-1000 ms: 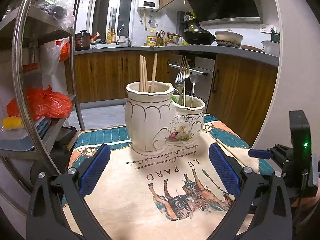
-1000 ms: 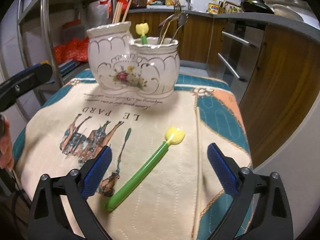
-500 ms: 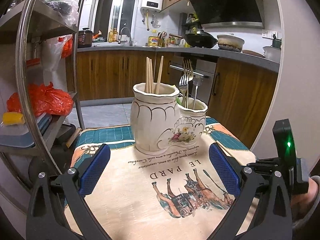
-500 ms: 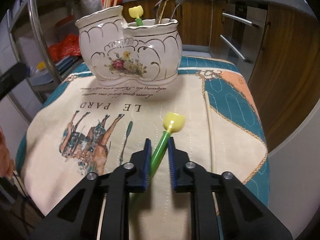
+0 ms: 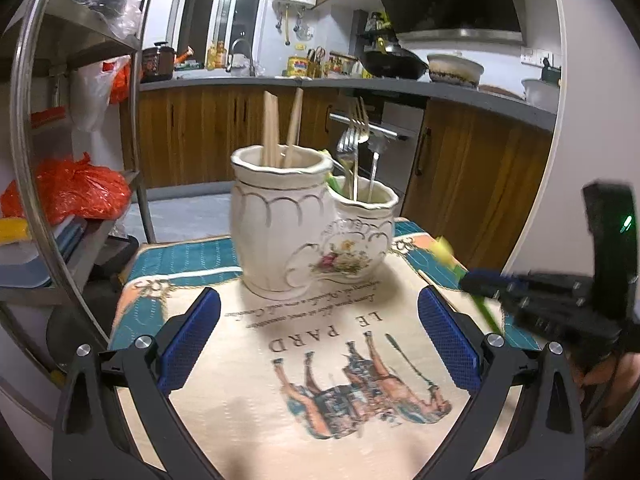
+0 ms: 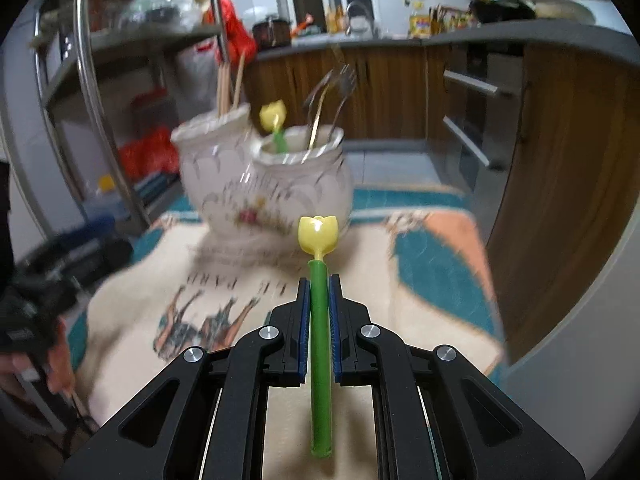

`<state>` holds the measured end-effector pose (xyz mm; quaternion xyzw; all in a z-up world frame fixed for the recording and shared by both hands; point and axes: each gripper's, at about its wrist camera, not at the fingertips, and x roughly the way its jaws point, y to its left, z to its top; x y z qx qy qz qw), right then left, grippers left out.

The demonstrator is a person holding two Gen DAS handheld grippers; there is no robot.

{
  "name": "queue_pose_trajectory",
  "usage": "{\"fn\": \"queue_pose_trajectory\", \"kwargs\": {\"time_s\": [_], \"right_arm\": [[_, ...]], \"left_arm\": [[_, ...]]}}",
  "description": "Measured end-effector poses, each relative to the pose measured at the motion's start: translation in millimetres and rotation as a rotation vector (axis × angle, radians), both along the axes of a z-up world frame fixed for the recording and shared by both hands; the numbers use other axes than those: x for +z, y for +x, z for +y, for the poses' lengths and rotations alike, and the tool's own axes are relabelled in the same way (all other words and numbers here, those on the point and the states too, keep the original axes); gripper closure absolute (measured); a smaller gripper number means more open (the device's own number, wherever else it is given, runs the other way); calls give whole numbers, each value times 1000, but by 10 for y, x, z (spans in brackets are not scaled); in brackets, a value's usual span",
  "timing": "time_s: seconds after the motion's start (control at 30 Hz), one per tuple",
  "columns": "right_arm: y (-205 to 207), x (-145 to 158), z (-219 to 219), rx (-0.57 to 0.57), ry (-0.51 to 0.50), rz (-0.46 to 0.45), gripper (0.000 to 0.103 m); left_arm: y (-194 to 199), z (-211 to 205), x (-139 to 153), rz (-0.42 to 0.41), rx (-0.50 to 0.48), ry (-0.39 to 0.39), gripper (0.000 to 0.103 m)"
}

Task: Organize utensils
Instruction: 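Grasp the second green tulip spoon with the right tool, then lift the green spoon with the right tool while the left tool grasps the last chopstick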

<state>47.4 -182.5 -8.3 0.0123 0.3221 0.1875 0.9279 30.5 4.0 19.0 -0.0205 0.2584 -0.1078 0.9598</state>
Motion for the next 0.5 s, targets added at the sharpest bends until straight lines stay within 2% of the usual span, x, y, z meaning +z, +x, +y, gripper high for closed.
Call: {"fn": "queue_pose_trajectory", "kwargs": {"time_s": [0.1,0.23,0.5], "right_arm": [[48,116,-206,-46,8,-40,93],[136,125,-490,-101,24,-33,93],[168,67,-795,-143,56,-10,93]], "left_arm": [[61,-221,-16,42,-24,24,6],[126,-509,-77,87,-46,51,6],[320,-1058,-312,197,-70,28,6]]}}
